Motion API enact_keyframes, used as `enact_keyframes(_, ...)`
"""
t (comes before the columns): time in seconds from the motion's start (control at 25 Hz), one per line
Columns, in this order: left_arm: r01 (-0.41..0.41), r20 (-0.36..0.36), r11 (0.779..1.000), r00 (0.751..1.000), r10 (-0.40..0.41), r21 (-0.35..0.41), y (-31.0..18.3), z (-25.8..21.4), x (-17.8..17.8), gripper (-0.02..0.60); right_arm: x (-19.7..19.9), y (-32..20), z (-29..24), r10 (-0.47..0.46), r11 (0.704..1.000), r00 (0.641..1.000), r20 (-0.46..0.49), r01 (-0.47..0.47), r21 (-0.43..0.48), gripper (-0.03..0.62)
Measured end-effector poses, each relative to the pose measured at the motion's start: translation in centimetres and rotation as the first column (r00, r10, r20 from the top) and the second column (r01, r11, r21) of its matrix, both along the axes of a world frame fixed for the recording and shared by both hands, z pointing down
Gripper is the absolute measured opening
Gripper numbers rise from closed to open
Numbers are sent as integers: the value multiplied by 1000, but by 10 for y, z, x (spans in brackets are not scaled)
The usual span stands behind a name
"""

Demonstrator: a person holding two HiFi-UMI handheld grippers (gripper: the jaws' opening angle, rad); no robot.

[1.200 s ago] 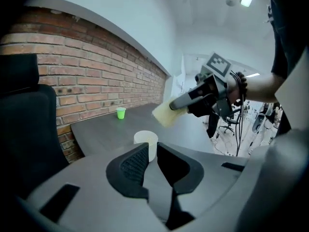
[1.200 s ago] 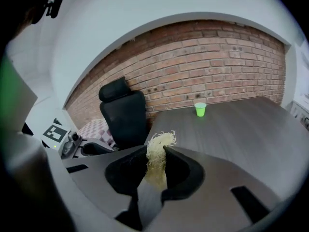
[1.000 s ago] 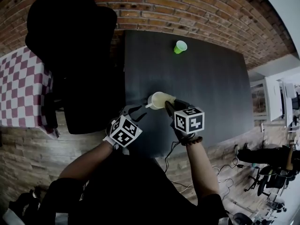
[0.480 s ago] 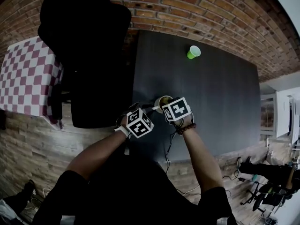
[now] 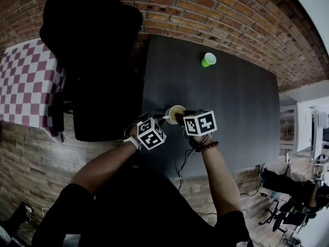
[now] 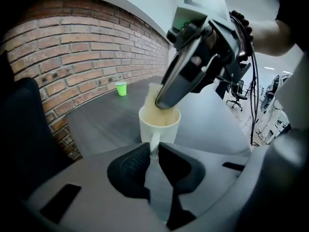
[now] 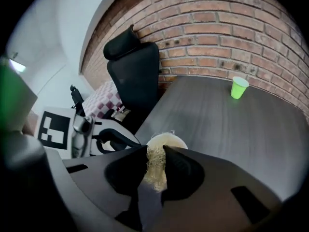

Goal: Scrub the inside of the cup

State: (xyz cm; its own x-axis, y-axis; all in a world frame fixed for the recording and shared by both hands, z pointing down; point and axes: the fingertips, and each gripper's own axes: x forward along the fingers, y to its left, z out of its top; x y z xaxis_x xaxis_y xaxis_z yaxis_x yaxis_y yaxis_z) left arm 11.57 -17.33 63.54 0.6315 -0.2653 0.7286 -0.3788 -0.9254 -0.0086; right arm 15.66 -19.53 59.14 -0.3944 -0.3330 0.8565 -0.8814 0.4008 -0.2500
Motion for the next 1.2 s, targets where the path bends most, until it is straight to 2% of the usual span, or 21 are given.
enact_keyframes(0.2, 4, -15, 1000, 1000, -4, -8, 1, -1, 0, 67, -1, 2, -68, -9, 990, 993, 121, -8, 139, 91)
enact_keyframes(0.28, 6, -19, 1000, 1000, -6, -9, 1, -3, 0, 67, 7, 0, -92, -6, 980, 992, 125, -19, 199, 91)
enact_keyframes(0.36, 10, -21, 1000, 1000, -10, -5, 2, -6, -1, 67, 17, -3, -100, -2, 972, 997, 83, -17, 233, 91)
enact_keyframes(0.44, 14, -19, 1000, 1000, -14, -1, 2, -7, -1, 67, 22, -2, -87, -16, 976, 1000, 24, 10, 216, 90)
enact_keyframes(0.56, 14, -14, 1000, 1000, -14, 7, 3, -9, 0, 67, 19, 5, -48, -86, 985, 992, -87, 98, 145, 91)
enact_keyframes(0.68, 15, -12, 1000, 1000, -15, 5, 3, -10, -1, 67, 11, 7, -13, -190, 971, 954, -233, 218, 99, 91)
enact_keyframes(0.8, 22, -12, 1000, 1000, -22, -9, 4, -11, 0, 67, -1, 3, 11, -268, 952, 914, -304, 299, 60, 91)
enact_keyframes(0.92, 22, 0, 1000, 1000, -22, -9, 4, -11, 1, 67, -3, 1, 28, -308, 943, 884, -352, 333, 11, 91)
enact_keyframes(1.04, 18, 16, 1000, 1000, -18, -6, 5, -11, 1, 67, -1, 3, 36, -319, 941, 869, -379, 339, -16, 91)
enact_keyframes(1.2, 17, 18, 1000, 1000, -17, -5, 6, -12, -1, 67, 3, 2, 18, -296, 939, 851, -434, 343, 32, 91)
